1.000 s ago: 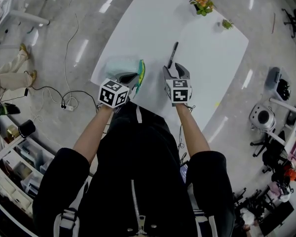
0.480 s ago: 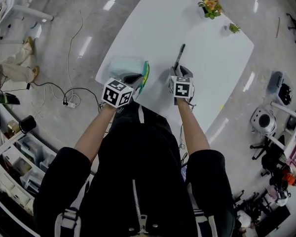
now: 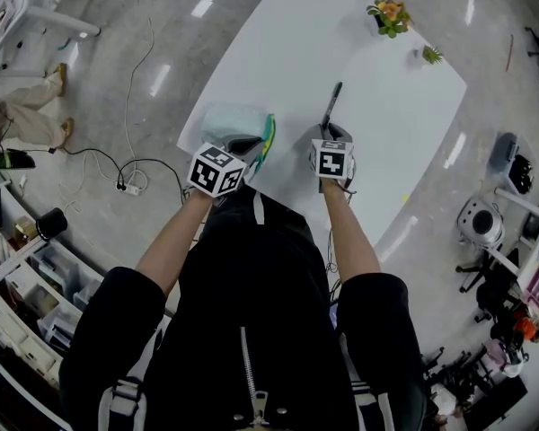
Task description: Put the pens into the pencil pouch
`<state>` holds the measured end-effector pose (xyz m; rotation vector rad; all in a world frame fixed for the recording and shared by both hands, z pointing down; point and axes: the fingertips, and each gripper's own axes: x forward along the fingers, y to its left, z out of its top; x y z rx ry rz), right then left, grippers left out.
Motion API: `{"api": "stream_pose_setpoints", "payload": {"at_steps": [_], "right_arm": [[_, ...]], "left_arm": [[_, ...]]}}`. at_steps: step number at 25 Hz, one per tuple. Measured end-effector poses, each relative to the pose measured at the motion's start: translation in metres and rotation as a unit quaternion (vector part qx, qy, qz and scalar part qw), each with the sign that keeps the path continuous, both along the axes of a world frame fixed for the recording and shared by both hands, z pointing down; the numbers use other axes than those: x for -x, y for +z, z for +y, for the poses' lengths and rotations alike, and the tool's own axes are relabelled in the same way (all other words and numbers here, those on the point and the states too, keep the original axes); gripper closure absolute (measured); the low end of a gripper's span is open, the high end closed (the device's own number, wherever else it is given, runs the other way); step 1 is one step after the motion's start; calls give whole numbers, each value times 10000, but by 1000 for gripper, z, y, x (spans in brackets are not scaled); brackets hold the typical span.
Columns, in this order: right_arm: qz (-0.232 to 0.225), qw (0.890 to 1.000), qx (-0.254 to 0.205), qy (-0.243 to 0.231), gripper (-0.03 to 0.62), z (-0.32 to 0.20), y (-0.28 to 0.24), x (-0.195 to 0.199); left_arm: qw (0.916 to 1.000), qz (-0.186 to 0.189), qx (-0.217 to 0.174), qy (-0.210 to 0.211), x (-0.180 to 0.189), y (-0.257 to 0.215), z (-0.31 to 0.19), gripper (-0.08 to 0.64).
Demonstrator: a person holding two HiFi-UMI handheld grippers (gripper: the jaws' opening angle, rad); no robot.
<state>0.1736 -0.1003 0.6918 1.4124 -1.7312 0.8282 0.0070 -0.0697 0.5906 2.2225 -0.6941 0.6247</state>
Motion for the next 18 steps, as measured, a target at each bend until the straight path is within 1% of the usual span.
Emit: {"api": "stream_pose_setpoints", "payload": {"at_steps": [6, 15, 18], "right_arm": [[-172, 9996, -14, 229, 506, -2, 0, -3], [-197, 9995, -39, 238, 526, -1, -1, -6], [-275, 9993, -82, 250, 528, 3, -3, -9]], "left_arm": [[10000, 8, -1, -5, 1, 0, -4, 525], [10000, -11, -17, 32, 4, -1, -3, 525], [10000, -23, -18, 14, 5, 0, -3, 525]]}}
